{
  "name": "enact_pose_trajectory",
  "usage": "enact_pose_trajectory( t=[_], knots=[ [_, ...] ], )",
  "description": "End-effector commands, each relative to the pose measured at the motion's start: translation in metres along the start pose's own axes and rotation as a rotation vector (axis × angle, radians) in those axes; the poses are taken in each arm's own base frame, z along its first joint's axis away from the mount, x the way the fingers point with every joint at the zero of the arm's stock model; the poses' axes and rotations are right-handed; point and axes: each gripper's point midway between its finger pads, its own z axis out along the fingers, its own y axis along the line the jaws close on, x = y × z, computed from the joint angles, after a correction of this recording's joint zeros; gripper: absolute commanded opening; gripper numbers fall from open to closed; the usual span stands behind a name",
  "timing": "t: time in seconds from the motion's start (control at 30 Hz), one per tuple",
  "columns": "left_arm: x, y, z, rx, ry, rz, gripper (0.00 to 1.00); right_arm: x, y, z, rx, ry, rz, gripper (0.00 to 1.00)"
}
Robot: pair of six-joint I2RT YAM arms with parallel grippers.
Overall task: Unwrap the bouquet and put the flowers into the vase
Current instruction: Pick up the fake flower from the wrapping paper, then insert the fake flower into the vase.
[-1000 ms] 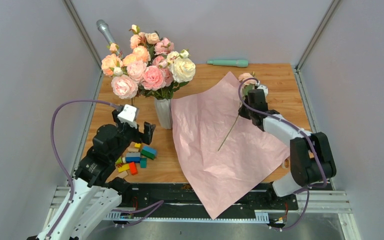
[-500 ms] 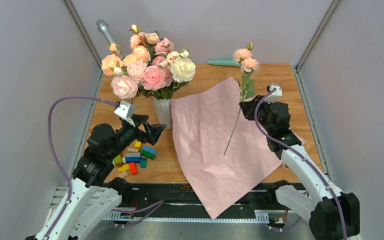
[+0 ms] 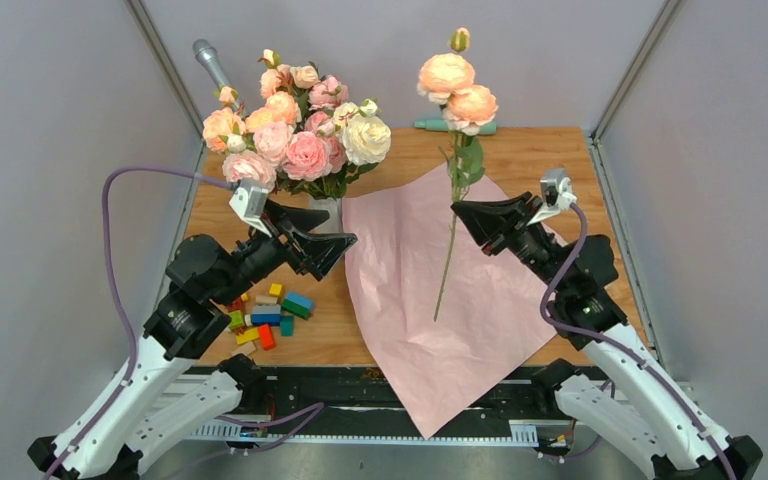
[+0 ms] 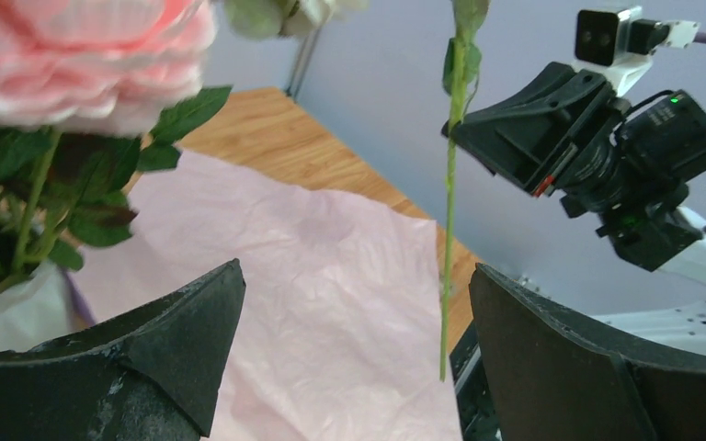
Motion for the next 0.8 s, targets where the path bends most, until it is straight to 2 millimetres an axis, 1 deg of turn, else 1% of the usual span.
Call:
enact_pose_trajectory(
  t=[0.0, 0.03, 0.07, 0.17, 0.23, 0.33, 0.53, 0.67, 0.73, 0.77],
  knots=[
    [-0.051, -0.044, 0.010, 0.152, -0.131, -0.004, 0.98, -0.043, 0.074, 0.013, -0.255, -0.086, -0.072, 0.00],
    [-0.053, -0.051, 0.012, 0.177, -0.135, -0.003, 0.98, -0.044, 0.085, 0.015, -0.286, -0.088, -0.086, 0.00],
    [-0.060, -0.058, 0.015, 0.202, -0.150, 0.001, 0.98, -0.046, 0.096, 0.018, -0.316, -0.088, -0.094, 0.00],
    [-0.068, -0.074, 0.019, 0.260, -0.164, 0.001, 0.99, -0.043, 0.119, 0.024, -0.392, -0.078, -0.112, 0.00],
    [-0.073, -0.080, 0.023, 0.279, -0.170, 0.002, 0.99, -0.038, 0.133, 0.028, -0.444, -0.059, -0.115, 0.00],
    [-0.074, -0.082, 0.027, 0.284, -0.172, -0.002, 1.00, -0.031, 0.149, 0.032, -0.495, -0.039, -0.124, 0.00],
    [-0.078, -0.087, 0.028, 0.313, -0.188, -0.024, 1.00, -0.018, 0.162, 0.040, -0.520, -0.009, -0.149, 0.00],
    [-0.076, -0.087, 0.030, 0.313, -0.179, -0.028, 1.00, -0.017, 0.168, 0.042, -0.537, -0.006, -0.159, 0.00],
    [-0.073, -0.086, 0.033, 0.308, -0.167, -0.035, 0.97, -0.015, 0.169, 0.043, -0.541, -0.002, -0.163, 0.00],
    [-0.073, -0.086, 0.033, 0.309, -0.166, -0.038, 0.89, -0.014, 0.169, 0.044, -0.544, 0.000, -0.165, 0.00]
  ],
)
